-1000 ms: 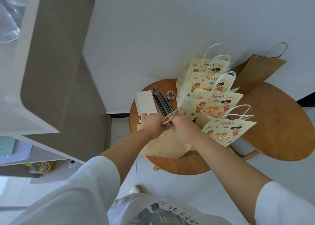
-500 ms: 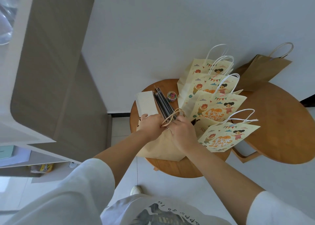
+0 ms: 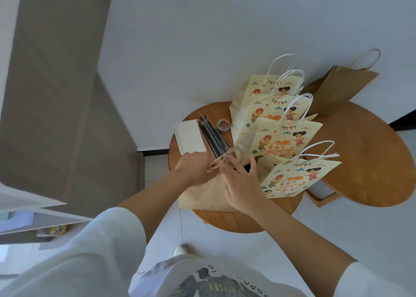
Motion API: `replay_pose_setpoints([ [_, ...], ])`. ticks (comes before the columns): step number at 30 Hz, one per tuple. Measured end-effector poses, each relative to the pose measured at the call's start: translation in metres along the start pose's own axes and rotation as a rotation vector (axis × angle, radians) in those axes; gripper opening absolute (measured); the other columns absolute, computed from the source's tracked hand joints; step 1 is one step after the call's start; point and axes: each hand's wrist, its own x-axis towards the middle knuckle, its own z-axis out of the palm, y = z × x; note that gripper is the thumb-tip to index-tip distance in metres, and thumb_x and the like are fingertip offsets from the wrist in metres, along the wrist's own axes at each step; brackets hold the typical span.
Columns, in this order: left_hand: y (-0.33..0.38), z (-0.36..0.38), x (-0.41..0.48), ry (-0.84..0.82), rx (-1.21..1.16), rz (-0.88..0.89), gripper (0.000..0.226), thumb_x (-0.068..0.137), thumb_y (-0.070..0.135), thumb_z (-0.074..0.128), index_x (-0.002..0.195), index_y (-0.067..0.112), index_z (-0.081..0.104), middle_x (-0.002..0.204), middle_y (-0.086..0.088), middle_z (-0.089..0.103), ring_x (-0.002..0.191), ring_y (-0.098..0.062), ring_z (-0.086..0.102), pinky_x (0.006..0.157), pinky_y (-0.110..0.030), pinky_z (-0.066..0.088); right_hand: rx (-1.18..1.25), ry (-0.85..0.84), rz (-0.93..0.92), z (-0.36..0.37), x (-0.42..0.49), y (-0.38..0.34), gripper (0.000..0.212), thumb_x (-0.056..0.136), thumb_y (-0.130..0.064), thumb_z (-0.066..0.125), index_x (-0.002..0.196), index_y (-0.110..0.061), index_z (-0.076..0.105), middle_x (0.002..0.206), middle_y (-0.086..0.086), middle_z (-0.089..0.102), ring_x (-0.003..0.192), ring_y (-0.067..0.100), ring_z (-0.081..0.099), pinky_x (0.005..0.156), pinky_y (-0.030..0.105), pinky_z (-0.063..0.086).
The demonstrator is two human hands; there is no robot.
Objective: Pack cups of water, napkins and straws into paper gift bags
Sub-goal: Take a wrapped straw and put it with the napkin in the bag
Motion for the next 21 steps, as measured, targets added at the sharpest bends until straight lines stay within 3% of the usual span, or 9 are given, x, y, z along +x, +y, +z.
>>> replay_pose_setpoints([
  [2,-0.007,-0.001,-0.004,-0.080,0.164,0.010,0.022,0.095,0.039,0.044,0.082,0.024,0.052,0.067,0.008,0.045,0.069,-0.014,0.048,0.064,-0.028,0.039,0.078,0.142,0.007,-0.002,-0.008,0.009,0.029,0.073,-0.012,0.048,0.101,-0.017,0.051,0.098,0.003,0.064,0.101,0.024,0.057,0.103,0.056,0.031],
  [4,-0.014,0.003,-0.005,-0.130,0.219,-0.026,0.027,0.097,0.034,0.041,0.093,0.017,0.062,0.074,0.004,0.056,0.076,-0.018,0.056,0.061,-0.028,0.040,0.156,0.234,0.033,-0.003,-0.017,0.016,0.023,0.071,-0.012,0.045,0.094,-0.015,0.045,0.093,0.009,0.059,0.093,0.024,0.049,0.097,0.052,0.035],
  [7,-0.016,0.009,-0.007,-0.143,0.160,-0.038,0.031,0.099,0.037,0.042,0.113,0.021,0.064,0.102,-0.001,0.066,0.092,-0.020,0.062,0.065,-0.027,0.045,0.203,0.267,0.023,-0.004,-0.027,0.016,0.024,0.070,-0.015,0.050,0.094,-0.014,0.044,0.097,0.011,0.052,0.093,0.026,0.045,0.094,0.048,0.037],
  [12,-0.015,0.004,-0.019,-0.070,0.139,-0.025,0.034,0.101,0.037,0.037,0.124,0.025,0.059,0.111,-0.003,0.066,0.097,-0.023,0.061,0.068,-0.028,0.043,0.278,0.370,0.086,-0.010,-0.041,0.008,0.025,0.071,-0.020,0.055,0.092,-0.014,0.042,0.102,0.006,0.041,0.096,0.026,0.042,0.091,0.041,0.036],
  [16,-0.015,-0.002,-0.045,-0.050,0.121,-0.063,0.033,0.101,0.037,0.036,0.121,0.026,0.060,0.108,-0.001,0.067,0.096,-0.022,0.061,0.070,-0.029,0.044,0.431,0.413,0.321,-0.016,-0.062,0.011,0.038,0.072,-0.031,0.057,0.101,-0.011,0.043,0.103,0.008,0.045,0.096,0.024,0.043,0.087,0.036,0.036],
  [18,-0.007,-0.007,-0.060,-0.033,0.129,-0.077,0.033,0.101,0.036,0.036,0.118,0.024,0.061,0.106,-0.001,0.067,0.096,-0.022,0.060,0.074,-0.030,0.044,0.593,0.326,0.495,-0.020,-0.077,0.010,0.051,0.072,-0.035,0.063,0.111,-0.008,0.044,0.105,0.007,0.048,0.098,0.017,0.043,0.086,0.032,0.041],
  [21,0.014,-0.014,-0.081,0.001,0.128,-0.075,0.032,0.101,0.035,0.038,0.121,0.024,0.061,0.110,0.000,0.067,0.102,-0.022,0.059,0.075,-0.029,0.042,0.925,-0.096,0.798,-0.027,-0.099,0.011,0.068,0.072,-0.033,0.076,0.127,-0.014,0.042,0.118,-0.003,0.050,0.111,0.011,0.047,0.094,0.032,0.044],
])
